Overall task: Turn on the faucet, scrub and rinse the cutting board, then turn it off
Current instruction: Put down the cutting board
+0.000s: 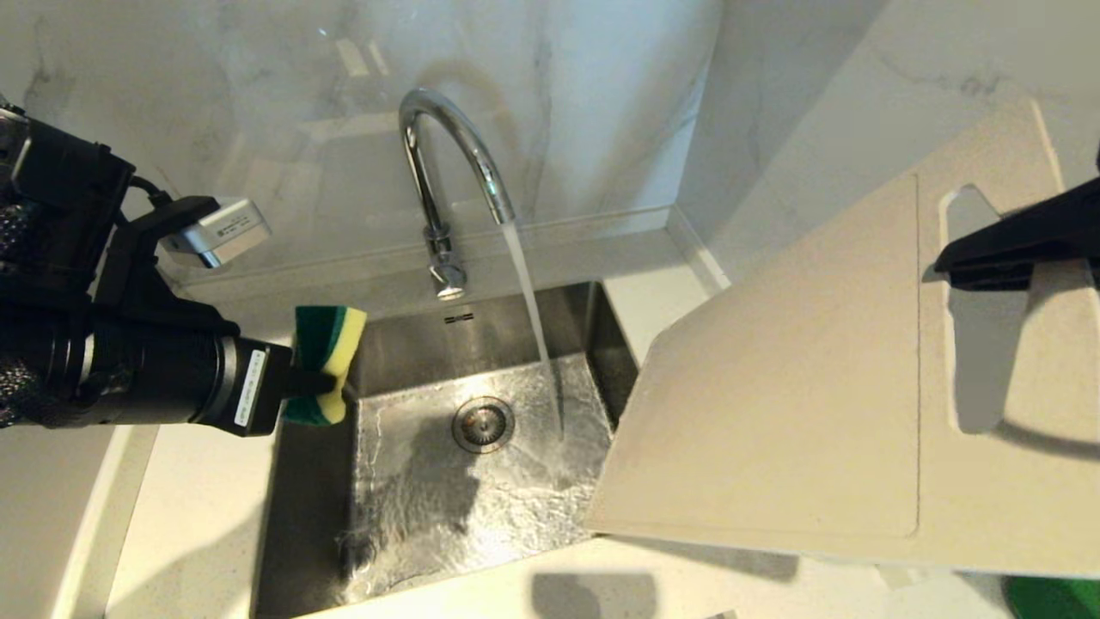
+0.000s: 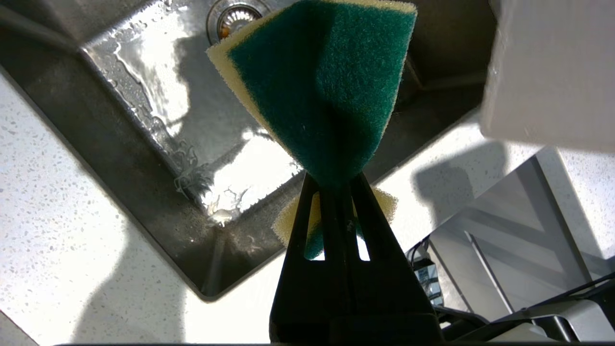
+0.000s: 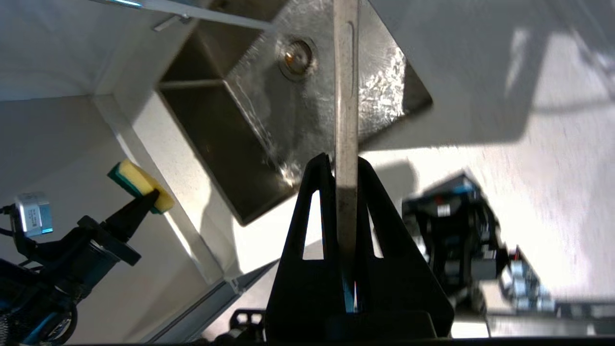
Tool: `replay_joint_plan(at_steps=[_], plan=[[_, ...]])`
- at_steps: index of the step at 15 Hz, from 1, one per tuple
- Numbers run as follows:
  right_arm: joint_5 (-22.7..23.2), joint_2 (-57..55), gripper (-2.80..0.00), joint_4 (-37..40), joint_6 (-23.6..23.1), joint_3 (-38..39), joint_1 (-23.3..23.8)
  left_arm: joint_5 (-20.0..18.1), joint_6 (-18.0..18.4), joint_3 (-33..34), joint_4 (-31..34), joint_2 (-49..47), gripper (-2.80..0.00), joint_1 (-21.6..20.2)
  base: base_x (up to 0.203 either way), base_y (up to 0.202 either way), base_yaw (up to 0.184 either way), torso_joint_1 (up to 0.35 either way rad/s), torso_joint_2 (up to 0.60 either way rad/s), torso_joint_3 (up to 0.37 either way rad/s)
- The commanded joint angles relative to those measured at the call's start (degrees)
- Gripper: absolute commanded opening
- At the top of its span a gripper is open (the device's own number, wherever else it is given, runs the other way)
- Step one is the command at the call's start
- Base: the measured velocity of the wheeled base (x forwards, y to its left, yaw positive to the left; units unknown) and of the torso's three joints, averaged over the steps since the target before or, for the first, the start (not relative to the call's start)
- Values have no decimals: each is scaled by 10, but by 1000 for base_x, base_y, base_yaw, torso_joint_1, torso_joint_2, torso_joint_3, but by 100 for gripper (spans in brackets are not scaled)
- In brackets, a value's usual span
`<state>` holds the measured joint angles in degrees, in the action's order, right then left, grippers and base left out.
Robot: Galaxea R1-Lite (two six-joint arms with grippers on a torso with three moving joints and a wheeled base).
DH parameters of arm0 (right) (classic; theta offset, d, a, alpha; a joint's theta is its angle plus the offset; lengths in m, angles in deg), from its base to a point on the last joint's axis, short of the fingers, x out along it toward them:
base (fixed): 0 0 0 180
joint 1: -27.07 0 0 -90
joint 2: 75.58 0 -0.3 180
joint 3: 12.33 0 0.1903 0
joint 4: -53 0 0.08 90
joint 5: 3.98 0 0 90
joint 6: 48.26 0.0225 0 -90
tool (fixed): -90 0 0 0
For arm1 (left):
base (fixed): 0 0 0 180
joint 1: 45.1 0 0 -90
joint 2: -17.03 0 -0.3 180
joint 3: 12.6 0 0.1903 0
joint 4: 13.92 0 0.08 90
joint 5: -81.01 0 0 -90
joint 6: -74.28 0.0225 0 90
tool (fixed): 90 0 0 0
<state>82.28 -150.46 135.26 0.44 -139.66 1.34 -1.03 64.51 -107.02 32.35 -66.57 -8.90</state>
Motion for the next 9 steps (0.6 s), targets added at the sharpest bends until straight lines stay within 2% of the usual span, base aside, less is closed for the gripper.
replay_joint_plan(at_steps=[1,3,9], plan=[[25,14,-280,40,26,1,0,0,-1,1,1,-1,-280,0,0,0,0,0,0,0],[53,28,-280,58,36,12,0,1,-1,1,1,-1,-280,0,0,0,0,0,0,0],[53,73,-280,60,27,115,0,1,0,0,1,-1,-280,0,0,0,0,0,0,0]])
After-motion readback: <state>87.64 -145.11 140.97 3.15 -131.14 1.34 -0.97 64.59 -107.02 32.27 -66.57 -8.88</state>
